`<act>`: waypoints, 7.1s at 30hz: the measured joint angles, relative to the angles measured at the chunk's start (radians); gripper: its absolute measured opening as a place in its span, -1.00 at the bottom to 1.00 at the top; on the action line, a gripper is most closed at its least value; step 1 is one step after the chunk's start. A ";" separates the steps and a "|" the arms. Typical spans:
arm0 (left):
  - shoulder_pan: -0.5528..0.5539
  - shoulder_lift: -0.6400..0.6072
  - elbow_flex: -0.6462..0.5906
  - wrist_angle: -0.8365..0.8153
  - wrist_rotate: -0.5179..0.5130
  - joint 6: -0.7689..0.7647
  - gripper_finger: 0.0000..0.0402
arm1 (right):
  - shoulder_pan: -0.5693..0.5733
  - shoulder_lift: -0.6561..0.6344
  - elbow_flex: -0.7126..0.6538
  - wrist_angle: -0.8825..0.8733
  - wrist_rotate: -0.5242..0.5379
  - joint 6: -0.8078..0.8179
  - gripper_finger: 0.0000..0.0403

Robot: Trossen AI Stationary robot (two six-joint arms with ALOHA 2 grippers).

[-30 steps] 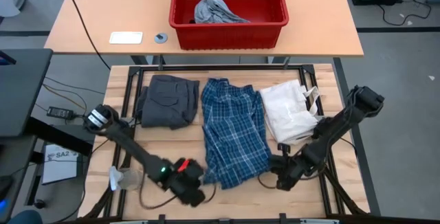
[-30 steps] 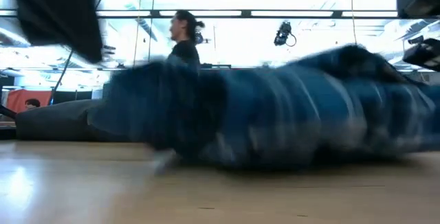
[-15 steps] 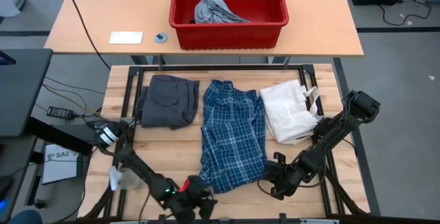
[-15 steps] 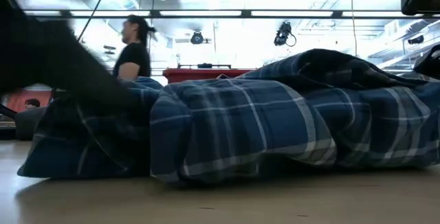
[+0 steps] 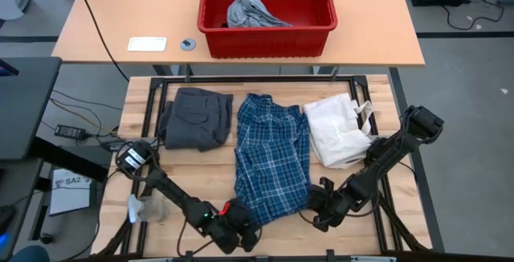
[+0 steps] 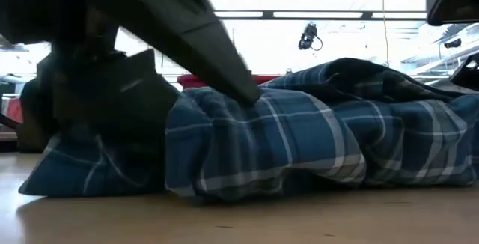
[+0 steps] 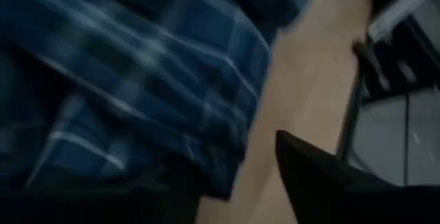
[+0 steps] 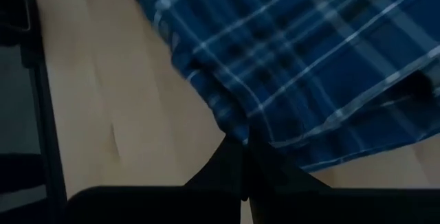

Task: Fold Laundry from Bin
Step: Fold the plaid pants

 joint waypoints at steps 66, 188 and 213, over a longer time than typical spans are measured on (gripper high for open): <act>0.128 -0.206 0.041 -0.195 0.359 0.958 -0.18 | 0.036 0.094 0.028 0.320 0.069 -0.773 -0.05; 0.174 -0.408 0.041 -0.679 0.167 0.679 -0.18 | -0.604 -0.065 0.640 -0.731 0.103 -0.795 -0.99; 0.480 -0.408 0.041 -0.693 0.177 0.654 -0.18 | -1.371 0.096 0.829 -0.839 -0.404 -1.162 -1.00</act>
